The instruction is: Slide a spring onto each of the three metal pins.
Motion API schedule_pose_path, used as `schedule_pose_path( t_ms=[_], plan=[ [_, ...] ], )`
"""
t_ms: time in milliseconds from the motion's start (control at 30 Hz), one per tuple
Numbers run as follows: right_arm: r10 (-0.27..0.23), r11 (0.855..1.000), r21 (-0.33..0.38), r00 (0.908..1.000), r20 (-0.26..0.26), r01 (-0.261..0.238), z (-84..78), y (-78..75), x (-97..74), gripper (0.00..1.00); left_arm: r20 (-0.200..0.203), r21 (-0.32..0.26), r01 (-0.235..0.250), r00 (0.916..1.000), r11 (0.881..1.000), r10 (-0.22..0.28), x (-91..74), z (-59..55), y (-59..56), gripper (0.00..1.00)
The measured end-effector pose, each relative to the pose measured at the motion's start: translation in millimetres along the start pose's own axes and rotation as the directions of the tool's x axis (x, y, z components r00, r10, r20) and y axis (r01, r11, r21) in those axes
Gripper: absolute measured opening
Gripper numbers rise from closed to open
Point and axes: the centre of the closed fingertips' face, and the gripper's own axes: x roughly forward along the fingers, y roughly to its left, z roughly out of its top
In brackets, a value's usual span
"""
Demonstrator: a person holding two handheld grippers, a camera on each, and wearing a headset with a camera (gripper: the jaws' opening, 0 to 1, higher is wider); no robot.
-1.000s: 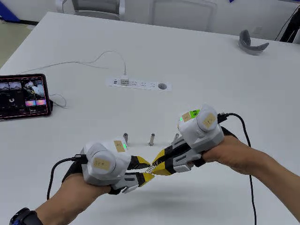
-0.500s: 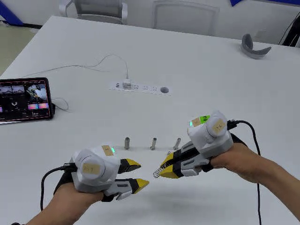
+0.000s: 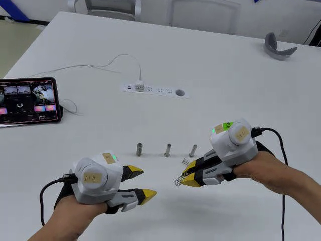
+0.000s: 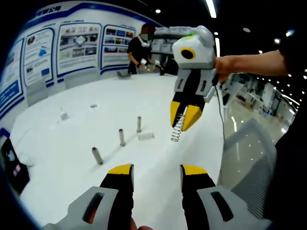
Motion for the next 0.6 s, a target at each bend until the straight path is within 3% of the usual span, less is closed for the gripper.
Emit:
schedule_pose_path(
  t_ms=[600],
  plan=[
    [-0.018,1.0,-0.009,0.9985,-0.051,0.018,-7.1,-24.9,3.2,0.12,-0.012,-0.061,-0.081,0.9967,0.995,0.081,-16.8,-16.5,23.9,0.51]
  ],
)
